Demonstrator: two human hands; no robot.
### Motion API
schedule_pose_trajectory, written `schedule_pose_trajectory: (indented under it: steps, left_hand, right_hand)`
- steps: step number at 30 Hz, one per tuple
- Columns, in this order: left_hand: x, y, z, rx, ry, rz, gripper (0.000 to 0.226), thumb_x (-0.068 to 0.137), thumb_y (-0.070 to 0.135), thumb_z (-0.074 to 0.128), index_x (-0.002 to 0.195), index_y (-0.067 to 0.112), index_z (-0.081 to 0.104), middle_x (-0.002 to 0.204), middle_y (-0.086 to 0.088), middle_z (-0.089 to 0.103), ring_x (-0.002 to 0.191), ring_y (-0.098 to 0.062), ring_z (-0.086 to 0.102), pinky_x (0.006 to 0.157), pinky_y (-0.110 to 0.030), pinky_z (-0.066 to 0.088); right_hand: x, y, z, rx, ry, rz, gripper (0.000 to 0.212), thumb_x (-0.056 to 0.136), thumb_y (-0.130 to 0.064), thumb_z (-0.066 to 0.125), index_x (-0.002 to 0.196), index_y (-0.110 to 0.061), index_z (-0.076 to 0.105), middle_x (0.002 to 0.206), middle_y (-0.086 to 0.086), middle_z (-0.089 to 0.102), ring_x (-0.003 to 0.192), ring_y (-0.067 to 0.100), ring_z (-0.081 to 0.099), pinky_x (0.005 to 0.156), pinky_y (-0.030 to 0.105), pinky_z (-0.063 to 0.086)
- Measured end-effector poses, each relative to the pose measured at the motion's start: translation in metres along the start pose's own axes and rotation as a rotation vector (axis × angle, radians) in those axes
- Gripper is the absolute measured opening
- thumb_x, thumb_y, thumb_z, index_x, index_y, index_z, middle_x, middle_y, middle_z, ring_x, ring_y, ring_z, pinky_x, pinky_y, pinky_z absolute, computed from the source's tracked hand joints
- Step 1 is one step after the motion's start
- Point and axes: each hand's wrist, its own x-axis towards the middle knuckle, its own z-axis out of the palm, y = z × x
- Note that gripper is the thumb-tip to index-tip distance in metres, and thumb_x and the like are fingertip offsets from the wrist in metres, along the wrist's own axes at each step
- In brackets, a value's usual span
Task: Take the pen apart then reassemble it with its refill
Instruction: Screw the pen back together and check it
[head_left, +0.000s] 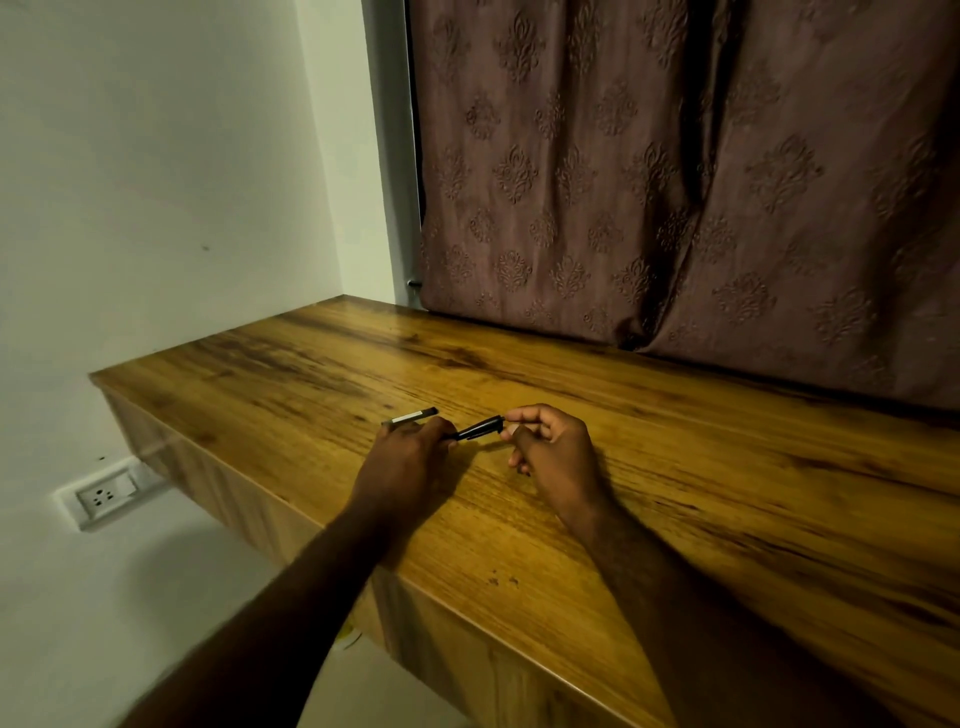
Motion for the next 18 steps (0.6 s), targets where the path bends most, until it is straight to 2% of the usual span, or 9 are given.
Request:
schedule_pose_trajectory:
  steps: [4,7,12,14,18]
  left_hand:
    - [-0.001,0.003,-0.003,-0.001,0.009,0.012,0.034,0.087,0.042,0.039,0.091,0.017,0.062,0.077,-0.003,0.068,0.07,-0.027,0.064,0.073,-0.039,0.048]
    - [-0.001,0.001,-0.002,0.001,0.009,0.007,0.033,0.087,0.04,0.039,0.093,0.017,0.061,0.082,-0.004,0.068,0.073,-0.027,0.064,0.073,-0.039,0.048]
    - [-0.001,0.002,-0.003,0.003,0.021,-0.072,0.015,0.093,0.025,0.051,0.097,0.013,0.057,0.084,-0.009,0.07,0.077,-0.03,0.064,0.074,-0.038,0.044]
    - [-0.003,0.001,-0.003,0.018,0.04,-0.072,0.028,0.093,0.035,0.041,0.1,0.012,0.055,0.086,-0.008,0.07,0.08,-0.03,0.064,0.076,-0.038,0.043]
    - [-0.003,0.004,-0.004,0.022,0.054,-0.034,0.074,0.088,0.067,0.006,0.098,0.013,0.055,0.083,-0.006,0.069,0.077,-0.028,0.063,0.073,-0.036,0.04]
  right_hand:
    - [0.0,0.0,0.0,0.005,-0.008,-0.003,0.017,0.087,-0.001,0.061,0.091,-0.015,0.068,0.082,0.003,0.071,0.049,0.01,0.054,0.047,0.018,0.043]
    - [0.003,0.0,-0.005,-0.018,0.054,-0.009,0.017,0.089,-0.004,0.06,0.087,-0.019,0.067,0.081,0.003,0.071,0.052,0.01,0.056,0.05,0.021,0.047]
    - [0.017,0.007,-0.026,-0.313,0.173,-0.041,0.01,0.09,-0.011,0.062,0.094,-0.013,0.071,0.082,0.0,0.069,0.071,0.013,0.064,0.062,0.024,0.052]
    - [0.021,0.011,-0.029,-0.396,0.152,-0.004,0.008,0.089,-0.012,0.064,0.092,-0.013,0.071,0.082,-0.002,0.068,0.071,0.011,0.062,0.057,0.02,0.047]
    - [0.027,0.014,-0.02,-0.566,0.007,-0.032,0.007,0.086,-0.015,0.068,0.09,-0.014,0.073,0.087,-0.002,0.07,0.079,0.01,0.062,0.064,0.021,0.042]
